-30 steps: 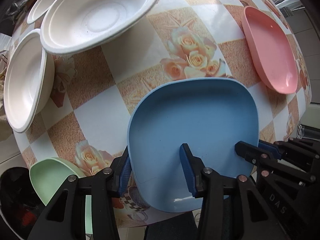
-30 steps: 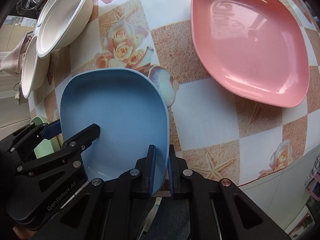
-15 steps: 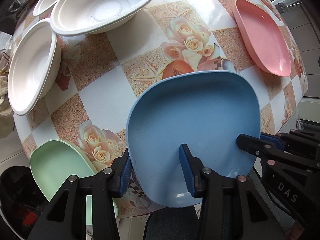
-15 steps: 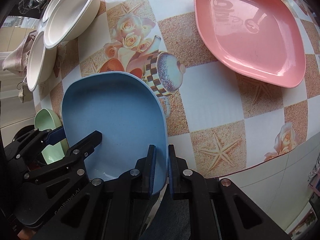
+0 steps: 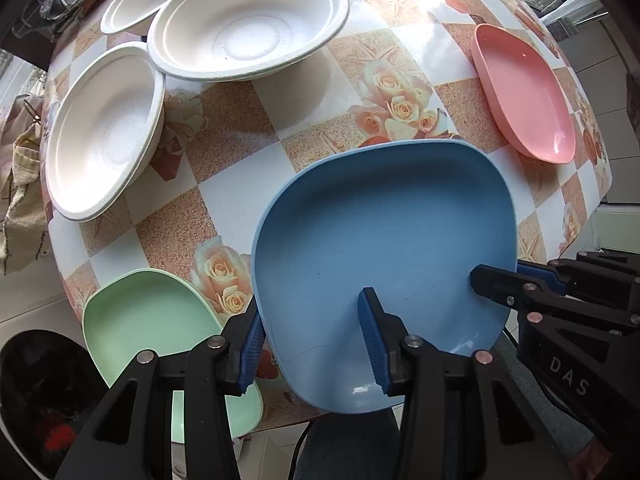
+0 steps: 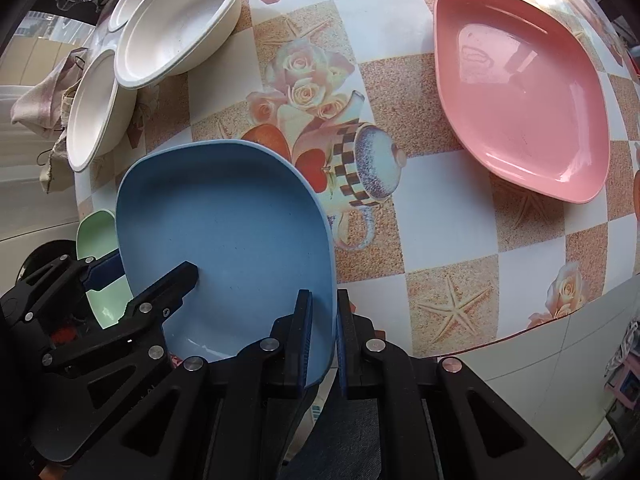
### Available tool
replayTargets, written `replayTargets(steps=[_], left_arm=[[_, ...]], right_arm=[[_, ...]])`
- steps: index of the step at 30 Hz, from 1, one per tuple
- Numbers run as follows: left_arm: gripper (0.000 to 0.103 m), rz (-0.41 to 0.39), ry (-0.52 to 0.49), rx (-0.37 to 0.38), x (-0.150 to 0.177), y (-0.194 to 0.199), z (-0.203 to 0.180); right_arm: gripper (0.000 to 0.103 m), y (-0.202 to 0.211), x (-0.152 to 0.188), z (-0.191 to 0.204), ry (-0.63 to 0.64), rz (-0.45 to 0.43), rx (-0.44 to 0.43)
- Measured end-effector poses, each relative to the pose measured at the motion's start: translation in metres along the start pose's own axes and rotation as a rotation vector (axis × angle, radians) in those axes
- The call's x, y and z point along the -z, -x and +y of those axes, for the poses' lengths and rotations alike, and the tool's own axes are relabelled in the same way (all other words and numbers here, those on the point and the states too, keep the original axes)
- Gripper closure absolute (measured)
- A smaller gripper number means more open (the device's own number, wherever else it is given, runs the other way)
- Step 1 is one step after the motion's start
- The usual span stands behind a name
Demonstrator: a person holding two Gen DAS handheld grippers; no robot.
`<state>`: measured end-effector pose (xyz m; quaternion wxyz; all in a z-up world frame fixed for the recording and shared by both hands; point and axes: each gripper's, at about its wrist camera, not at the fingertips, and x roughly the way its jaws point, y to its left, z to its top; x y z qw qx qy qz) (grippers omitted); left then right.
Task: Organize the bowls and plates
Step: 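Lift the blue plate with both grippers and carry it over the green plate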
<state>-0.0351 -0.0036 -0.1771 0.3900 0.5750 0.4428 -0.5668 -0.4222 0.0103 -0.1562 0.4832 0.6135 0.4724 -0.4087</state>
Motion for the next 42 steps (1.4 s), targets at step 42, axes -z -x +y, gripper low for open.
replayTargets(steps=[42], left_arm=[[0.054, -0.055, 0.239, -0.024, 0.075, 0.061, 0.118]], right_arm=[[0.090, 0.000, -0.021, 0.264, 0.300, 0.060, 0.037]])
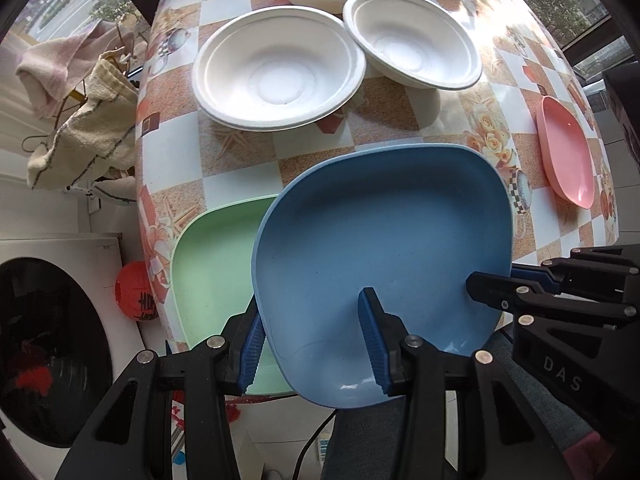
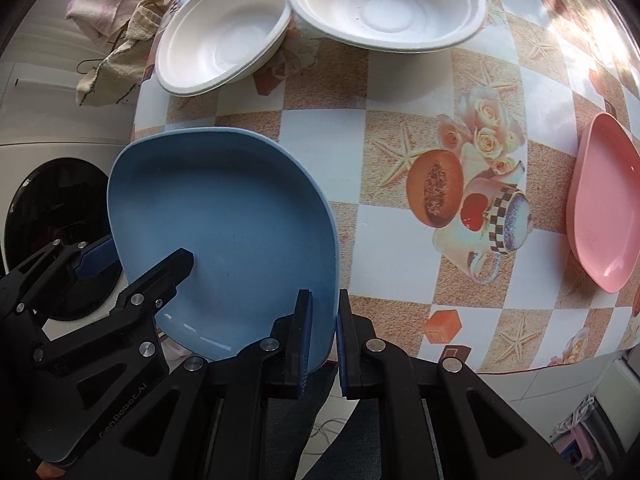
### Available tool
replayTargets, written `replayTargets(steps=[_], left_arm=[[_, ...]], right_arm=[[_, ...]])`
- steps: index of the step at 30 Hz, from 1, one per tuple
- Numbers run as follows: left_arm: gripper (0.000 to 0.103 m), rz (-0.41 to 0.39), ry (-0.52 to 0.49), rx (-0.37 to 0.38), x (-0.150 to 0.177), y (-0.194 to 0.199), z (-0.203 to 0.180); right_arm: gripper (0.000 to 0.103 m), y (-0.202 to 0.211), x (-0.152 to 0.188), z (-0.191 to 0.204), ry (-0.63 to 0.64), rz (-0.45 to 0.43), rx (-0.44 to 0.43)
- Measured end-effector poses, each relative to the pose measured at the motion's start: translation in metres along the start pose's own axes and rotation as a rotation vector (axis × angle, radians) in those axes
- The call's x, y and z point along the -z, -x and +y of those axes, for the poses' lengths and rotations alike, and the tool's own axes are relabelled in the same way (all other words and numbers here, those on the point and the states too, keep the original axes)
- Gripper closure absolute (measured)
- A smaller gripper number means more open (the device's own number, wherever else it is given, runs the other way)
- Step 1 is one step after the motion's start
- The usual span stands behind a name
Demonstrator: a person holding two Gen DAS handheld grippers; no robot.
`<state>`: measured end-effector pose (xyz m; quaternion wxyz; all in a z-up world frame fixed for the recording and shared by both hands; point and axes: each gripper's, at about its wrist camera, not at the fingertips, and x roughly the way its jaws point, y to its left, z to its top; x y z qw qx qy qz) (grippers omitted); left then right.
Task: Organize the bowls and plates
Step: 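Lift the blue plate with both grippers and carry it over the green plate, then lower the blue plate onto the green plate and open both grippers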
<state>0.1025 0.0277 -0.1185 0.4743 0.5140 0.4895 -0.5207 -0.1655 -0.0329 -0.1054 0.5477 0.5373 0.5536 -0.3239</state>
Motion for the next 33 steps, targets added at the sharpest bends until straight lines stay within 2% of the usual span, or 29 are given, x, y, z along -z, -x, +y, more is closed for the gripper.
replayTargets(steps=[10, 15, 22, 26, 31, 33], left_arm=[[0.054, 0.024, 0.109, -0.034, 0.017, -0.005, 0.029], [0.054, 0.025, 0.138, -0.047, 0.019, -0.005, 0.041], [0.054, 0.027, 0.162, -0.067, 0.018, -0.007, 0.051], [0.054, 0.011, 0.176, -0.079, 0.017, -0.004, 0.055], [0.043, 0.009, 0.193, -0.091, 0.016, -0.004, 0.058], [0.036, 0.007, 0.193, -0.095, 0.015, -0.003, 0.061]], right_arm=[[0.090, -0.016, -0.015, 0.085, 0.099, 0.046, -0.022], [0.090, -0.027, -0.025, 0.115, 0.111, 0.069, -0.043], [0.090, -0.054, -0.019, 0.134, 0.120, 0.089, -0.061], [0.090, -0.063, -0.026, 0.144, 0.114, 0.090, -0.076], [0.089, -0.070, -0.031, 0.155, 0.121, 0.090, -0.097], [0.066, -0.073, -0.033, 0.150, 0.112, 0.088, -0.083]])
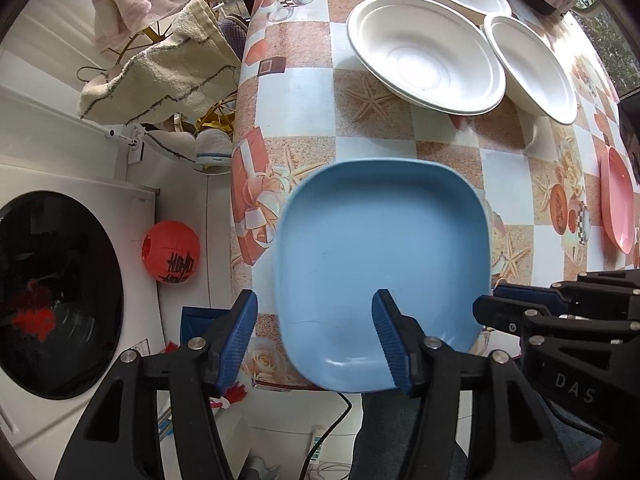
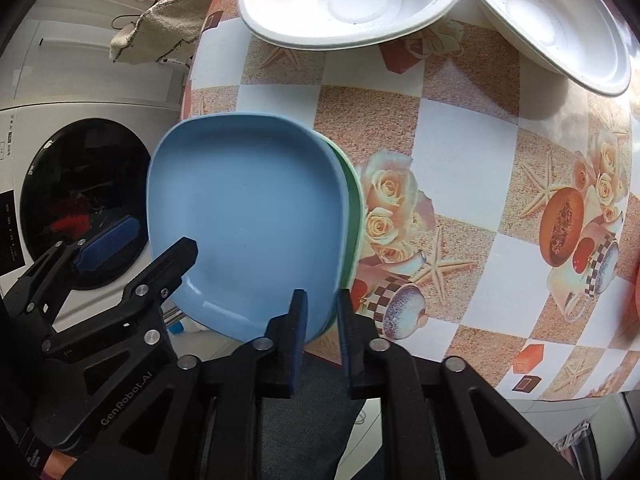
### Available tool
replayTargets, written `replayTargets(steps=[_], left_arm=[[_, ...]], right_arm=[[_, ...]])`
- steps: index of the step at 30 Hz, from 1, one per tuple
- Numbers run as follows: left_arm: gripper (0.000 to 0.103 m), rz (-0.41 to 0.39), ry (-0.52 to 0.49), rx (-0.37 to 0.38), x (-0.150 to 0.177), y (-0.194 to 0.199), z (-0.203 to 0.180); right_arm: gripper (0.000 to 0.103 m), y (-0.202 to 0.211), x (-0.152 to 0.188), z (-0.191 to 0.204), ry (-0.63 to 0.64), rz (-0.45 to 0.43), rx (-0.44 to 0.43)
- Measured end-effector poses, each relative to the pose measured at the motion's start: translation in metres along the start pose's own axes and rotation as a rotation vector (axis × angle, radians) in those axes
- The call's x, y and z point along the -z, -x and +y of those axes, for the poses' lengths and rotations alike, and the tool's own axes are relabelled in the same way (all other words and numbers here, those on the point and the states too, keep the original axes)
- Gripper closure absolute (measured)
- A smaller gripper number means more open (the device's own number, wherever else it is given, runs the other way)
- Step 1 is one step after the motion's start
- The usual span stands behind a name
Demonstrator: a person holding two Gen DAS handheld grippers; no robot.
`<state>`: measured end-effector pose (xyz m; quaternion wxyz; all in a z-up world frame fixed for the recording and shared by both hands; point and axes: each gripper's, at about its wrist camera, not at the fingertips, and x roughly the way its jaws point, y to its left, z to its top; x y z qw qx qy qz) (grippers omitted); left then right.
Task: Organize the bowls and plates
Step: 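Lower the blue plate onto the green plate and open both grippers, then move both grippers to the rim of the pink plate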
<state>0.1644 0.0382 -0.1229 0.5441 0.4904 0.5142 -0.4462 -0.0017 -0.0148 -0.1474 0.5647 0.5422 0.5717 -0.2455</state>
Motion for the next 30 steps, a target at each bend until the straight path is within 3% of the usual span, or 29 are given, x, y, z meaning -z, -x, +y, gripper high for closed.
replayTargets(steps=[1, 2, 3, 11, 22, 30], left_arm=[[0.035, -0.003, 0.000, -0.001, -0.001, 0.001, 0.001], [0.033, -0.005, 0.003, -0.011, -0.002, 0.001, 0.002], [0.031, -0.006, 0.007, -0.010, -0.003, 0.001, 0.003], [0.027, -0.006, -0.032, 0.005, -0.010, 0.009, -0.008], [0.026, -0.011, -0.232, 0.009, -0.019, 0.013, -0.062], [0.026, -0.033, -0.438, 0.026, -0.010, 0.022, -0.121]], right_arm=[[0.032, 0.002, 0.001, -0.006, -0.011, -0.010, 0.007], [0.013, 0.001, 0.001, -0.016, -0.024, -0.023, 0.017], [0.009, 0.004, 0.002, -0.021, -0.034, -0.035, 0.024], [0.009, -0.001, 0.011, -0.083, -0.233, -0.027, 0.016], [0.009, 0.008, 0.041, -0.108, -0.331, -0.067, 0.008], [0.009, 0.009, 0.063, -0.122, -0.438, -0.090, -0.002]])
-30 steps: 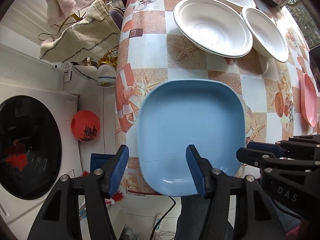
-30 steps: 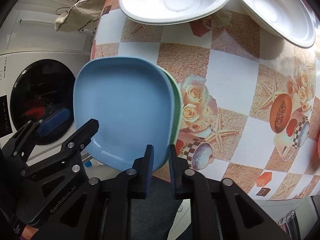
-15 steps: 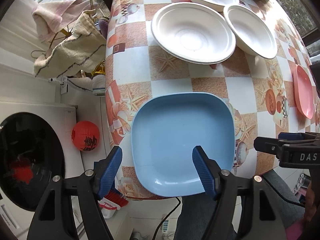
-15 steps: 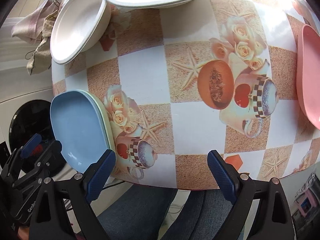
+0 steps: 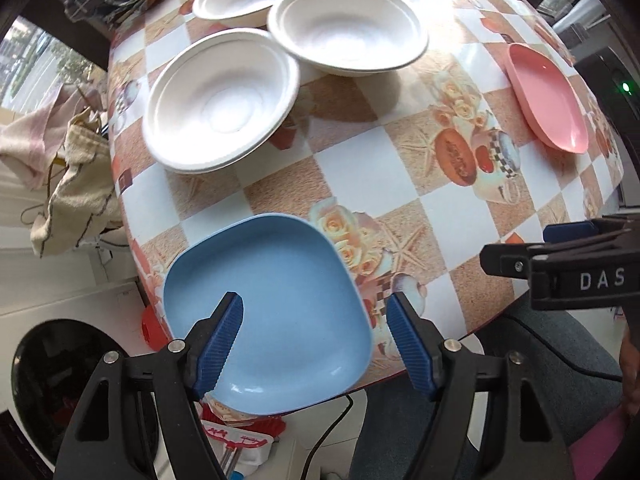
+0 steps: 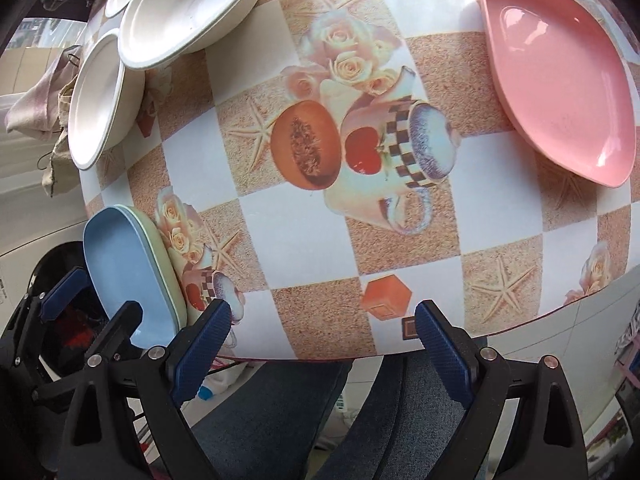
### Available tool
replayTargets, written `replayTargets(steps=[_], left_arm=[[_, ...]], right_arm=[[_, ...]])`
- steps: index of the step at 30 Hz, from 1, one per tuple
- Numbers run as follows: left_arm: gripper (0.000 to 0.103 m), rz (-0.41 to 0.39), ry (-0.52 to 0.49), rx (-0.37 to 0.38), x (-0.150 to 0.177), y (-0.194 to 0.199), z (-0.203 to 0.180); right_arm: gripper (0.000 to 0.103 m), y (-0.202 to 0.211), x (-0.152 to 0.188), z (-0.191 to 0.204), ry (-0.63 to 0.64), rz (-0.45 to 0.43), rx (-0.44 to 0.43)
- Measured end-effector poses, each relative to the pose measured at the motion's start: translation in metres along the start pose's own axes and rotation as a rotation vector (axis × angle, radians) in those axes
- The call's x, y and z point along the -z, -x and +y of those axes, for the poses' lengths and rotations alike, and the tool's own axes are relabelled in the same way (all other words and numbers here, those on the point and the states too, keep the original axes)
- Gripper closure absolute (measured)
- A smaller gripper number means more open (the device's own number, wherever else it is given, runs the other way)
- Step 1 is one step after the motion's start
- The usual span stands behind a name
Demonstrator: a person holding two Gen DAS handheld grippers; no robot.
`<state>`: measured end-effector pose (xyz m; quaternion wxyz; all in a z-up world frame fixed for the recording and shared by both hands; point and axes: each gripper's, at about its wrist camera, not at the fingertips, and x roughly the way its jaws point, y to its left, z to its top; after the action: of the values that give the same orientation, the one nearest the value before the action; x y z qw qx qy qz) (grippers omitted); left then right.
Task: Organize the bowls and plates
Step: 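Move both grippers to the rim of the pink plate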
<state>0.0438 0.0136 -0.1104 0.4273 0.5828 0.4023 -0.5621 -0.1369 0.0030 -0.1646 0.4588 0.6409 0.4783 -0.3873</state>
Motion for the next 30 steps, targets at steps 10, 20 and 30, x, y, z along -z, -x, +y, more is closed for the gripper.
replayTargets(steps=[10, 20, 30], left_arm=[[0.026, -0.025, -0.114, 0.025, -0.055, 0.029, -0.066], [0.025, -0.030, -0.279, 0.012, -0.100, 0.045, -0.122], [0.025, 0.000, -0.465, 0.004, -0.115, 0.041, -0.193]], right_arm=[[0.000, 0.060, 0.006, -0.023, 0.114, -0.135, 0.098], [0.000, 0.121, -0.015, -0.136, -0.127, -0.227, 0.010], [0.000, 0.114, 0.035, -0.222, -0.436, -0.242, -0.062]])
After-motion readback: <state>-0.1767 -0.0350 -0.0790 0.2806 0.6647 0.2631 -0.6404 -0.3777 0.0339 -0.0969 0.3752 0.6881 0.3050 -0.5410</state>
